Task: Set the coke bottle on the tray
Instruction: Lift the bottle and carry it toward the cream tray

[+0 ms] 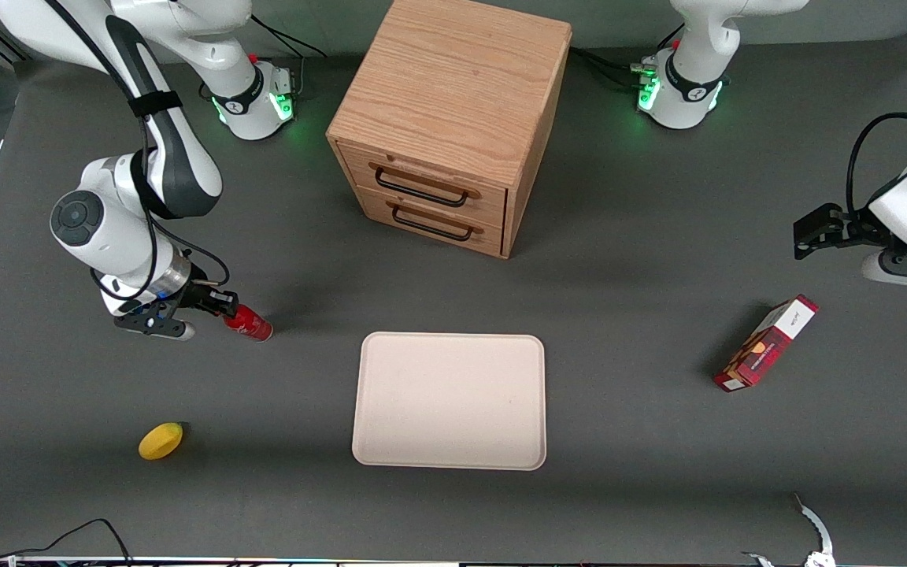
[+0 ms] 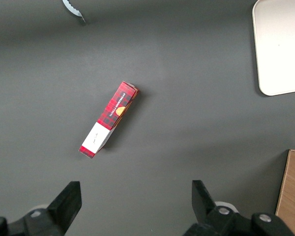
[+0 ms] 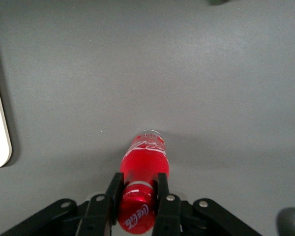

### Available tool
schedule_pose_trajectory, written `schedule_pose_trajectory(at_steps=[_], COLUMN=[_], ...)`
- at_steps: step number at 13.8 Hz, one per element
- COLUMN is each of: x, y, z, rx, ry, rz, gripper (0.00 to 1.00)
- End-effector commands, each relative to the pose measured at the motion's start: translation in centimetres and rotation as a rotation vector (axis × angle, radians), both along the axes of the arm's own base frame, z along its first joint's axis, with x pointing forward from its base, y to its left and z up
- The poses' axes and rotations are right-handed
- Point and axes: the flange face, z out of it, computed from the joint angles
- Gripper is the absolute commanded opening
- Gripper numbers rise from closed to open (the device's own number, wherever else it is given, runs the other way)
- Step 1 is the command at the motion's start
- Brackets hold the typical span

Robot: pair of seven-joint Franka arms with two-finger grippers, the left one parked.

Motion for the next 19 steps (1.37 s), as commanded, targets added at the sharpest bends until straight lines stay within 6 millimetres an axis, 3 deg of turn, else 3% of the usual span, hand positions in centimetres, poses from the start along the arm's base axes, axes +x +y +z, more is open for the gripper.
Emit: schedule_pose_trajectory(at_steps=[1,2,4,9,12,13,15,16,19], x=[0.0,0.1,0.6,2.9,4.3,5.0,6.7,7.5,10.5], y=[0.5,0.5,0.5,0.9,2.0,2.8,5.8,7.5,12.9], z=[0.3,0.9,4.7,20.2,27.8,29.2,30.2,30.1,26.9], rx=[0.012,0.01,0.008,0.006,0.015,0.019,0.04,0.057,0.071], ry=[-0.016,-0.022,-0.025,0.037,0.054,0.075,0.105,0.103,0.08], rz=[-0.008,-0.001,0.01,0.046,0.059,0.063,0.024,-0.006,-0.13], gripper=[0.0,0.0,0.0,0.0,0.0,0.0,0.0,0.0,0.0])
